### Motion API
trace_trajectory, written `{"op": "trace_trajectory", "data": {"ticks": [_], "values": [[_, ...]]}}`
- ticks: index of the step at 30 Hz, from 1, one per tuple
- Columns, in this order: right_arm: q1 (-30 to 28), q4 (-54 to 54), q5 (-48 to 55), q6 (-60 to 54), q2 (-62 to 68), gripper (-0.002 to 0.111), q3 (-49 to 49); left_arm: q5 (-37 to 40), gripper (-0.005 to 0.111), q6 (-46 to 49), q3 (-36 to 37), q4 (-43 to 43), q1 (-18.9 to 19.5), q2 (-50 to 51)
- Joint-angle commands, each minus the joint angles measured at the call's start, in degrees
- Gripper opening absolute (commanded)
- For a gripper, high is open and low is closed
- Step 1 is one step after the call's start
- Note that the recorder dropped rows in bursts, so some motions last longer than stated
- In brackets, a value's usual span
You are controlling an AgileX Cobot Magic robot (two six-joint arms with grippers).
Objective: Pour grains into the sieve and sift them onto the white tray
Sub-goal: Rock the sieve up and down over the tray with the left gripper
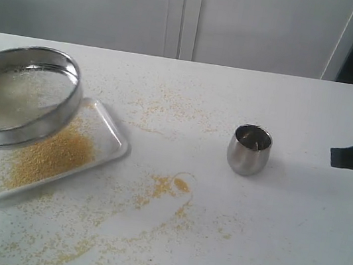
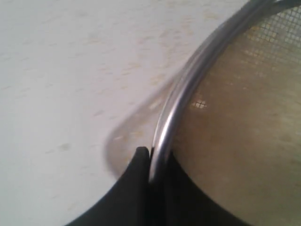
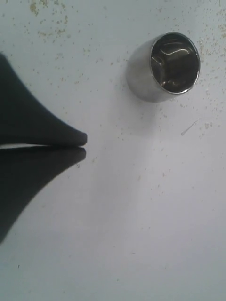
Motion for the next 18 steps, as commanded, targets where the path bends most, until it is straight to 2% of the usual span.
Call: {"op": "trace_trajectory", "data": {"ticks": [1, 3, 4, 6, 8, 9, 11, 12, 14, 16, 18], "values": [[-0.1, -0.3, -0.7, 0.2, -0.3, 0.000, 0.2, 7.7, 0.000, -4.3, -0.1, 11.1, -8.0, 0.8], [-0.1, -0.3, -0.7, 0.2, -0.3, 0.000, 0.2, 9.8, 0.000, -7.4, -0.7, 20.4, -6.0, 0.1], [-0.1, -0.3, -0.7, 0.2, -0.3, 0.000, 0.2, 10.0, 0.000, -8.8, -1.3, 22.4, -4.1, -0.5], [-0.1, -0.3, -0.5, 0.2, -0.3, 0.000, 0.2, 8.3, 0.000, -10.6, -2.4, 19.0, -0.3, -1.6], [-0.1, -0.3, -0.5, 0.2, -0.3, 0.000, 0.2, 5.0, 0.000, -10.3, -2.5, 9.0, 2.1, -2.2], [-0.1, -0.3, -0.5, 0.2, -0.3, 0.000, 0.2, 3.8, 0.000, -8.7, -2.5, 3.4, 2.0, -2.2], [-0.1, -0.3, -0.5, 0.2, -0.3, 0.000, 0.2, 3.5, 0.000, -0.8, -1.8, -4.4, -1.0, -1.5], [-0.1, -0.3, -0.5, 0.2, -0.3, 0.000, 0.2, 3.6, 0.000, 1.1, -1.2, -6.0, -3.2, -1.1], [-0.1, -0.3, -0.5, 0.2, -0.3, 0.000, 0.2, 4.8, 0.000, 1.5, -0.5, -3.9, -6.3, -0.8], [-0.1, -0.3, -0.5, 0.2, -0.3, 0.000, 0.2, 5.5, 0.000, 0.4, -0.2, -1.6, -6.0, -0.7], [-0.1, -0.3, -0.5, 0.2, -0.3, 0.000, 0.2, 5.8, 0.000, -0.2, -0.2, 0.4, -3.1, -1.2]]}}
